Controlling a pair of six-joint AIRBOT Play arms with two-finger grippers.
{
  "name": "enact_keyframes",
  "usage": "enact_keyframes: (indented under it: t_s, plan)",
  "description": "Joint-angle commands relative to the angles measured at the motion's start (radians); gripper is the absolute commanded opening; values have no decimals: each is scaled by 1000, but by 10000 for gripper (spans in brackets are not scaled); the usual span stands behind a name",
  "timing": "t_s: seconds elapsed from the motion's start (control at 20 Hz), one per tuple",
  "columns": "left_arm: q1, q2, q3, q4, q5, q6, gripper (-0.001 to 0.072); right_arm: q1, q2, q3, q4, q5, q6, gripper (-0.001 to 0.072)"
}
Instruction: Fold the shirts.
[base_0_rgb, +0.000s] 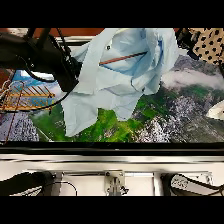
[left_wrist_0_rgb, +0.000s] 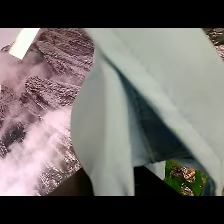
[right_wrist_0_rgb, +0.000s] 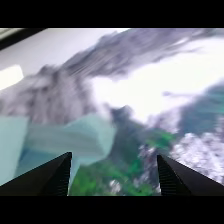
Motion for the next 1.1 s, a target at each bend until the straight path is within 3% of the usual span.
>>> enact_keyframes:
  t_s: [0.0,0.1,0.35,0.45,0.7,1.05]
  plan:
    - [0,2,-23,-19,-25,-5,54,-84,-89,0,354,237,-644,630]
    - [0,2,-29,-20,-33,-5,54,-15,-89,0,352,278,-969,630]
    - [-21,2,-31,-28,-42,-6,54,224,-89,0,195,203,-1211,631]
    - [-42,2,-31,-28,-45,-5,54,323,-89,0,97,169,-1262,631]
    - [-56,5,-31,-28,-44,-5,53,423,-89,0,39,121,-1279,631]
    - [-56,14,-31,-29,-6,18,53,446,-90,0,113,166,-1300,631]
